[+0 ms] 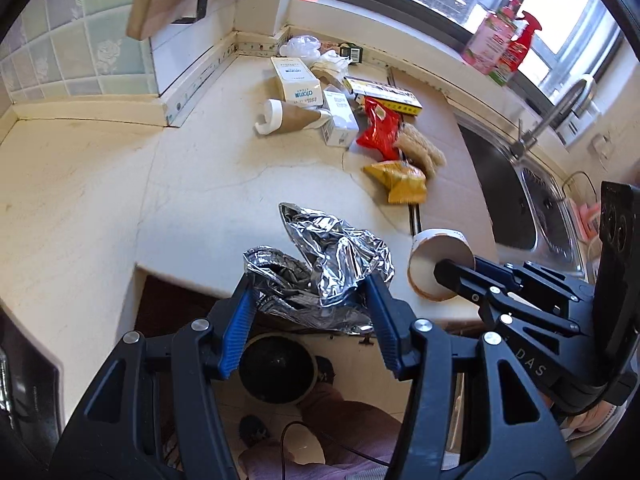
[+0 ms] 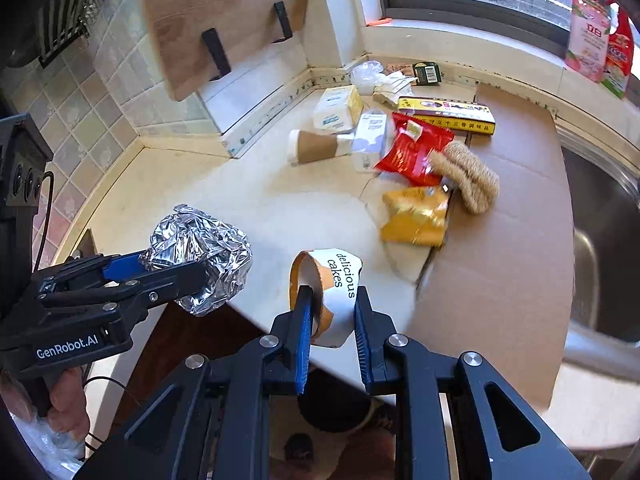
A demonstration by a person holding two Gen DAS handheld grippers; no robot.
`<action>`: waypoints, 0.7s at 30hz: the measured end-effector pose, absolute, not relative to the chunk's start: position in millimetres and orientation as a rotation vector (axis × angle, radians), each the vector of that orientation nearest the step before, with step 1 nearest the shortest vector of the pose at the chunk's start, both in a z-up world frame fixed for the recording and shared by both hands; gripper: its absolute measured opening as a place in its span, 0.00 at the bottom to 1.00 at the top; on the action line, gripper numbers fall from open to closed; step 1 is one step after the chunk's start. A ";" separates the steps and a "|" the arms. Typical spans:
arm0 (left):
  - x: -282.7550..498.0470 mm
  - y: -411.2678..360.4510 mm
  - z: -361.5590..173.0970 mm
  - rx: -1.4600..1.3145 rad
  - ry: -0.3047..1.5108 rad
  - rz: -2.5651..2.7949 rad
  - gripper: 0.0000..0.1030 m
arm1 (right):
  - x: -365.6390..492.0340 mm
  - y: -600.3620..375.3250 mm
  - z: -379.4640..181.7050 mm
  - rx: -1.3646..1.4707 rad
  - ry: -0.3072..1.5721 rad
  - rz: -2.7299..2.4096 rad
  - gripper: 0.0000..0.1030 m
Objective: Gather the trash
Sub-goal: 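Carry the foil and paper cup down over the floor trash bin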
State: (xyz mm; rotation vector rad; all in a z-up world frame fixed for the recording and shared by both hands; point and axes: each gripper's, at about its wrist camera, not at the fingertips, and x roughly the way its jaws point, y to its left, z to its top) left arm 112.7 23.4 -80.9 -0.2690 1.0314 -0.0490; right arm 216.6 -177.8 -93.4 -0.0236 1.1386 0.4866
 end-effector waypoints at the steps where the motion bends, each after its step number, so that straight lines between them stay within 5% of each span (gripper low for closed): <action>1: 101.0 27.2 -80.3 -0.260 1.029 -0.059 0.50 | 206.7 -173.7 -90.8 -0.024 1.140 0.481 0.19; 10: 21.6 42.8 -108.8 -0.194 1.079 -0.150 0.50 | 95.2 -143.1 -84.4 -0.026 1.137 0.378 0.19; 21: -21.6 12.9 -190.2 -0.114 1.220 -0.192 0.50 | 15.7 -153.5 -165.5 0.029 1.318 0.261 0.19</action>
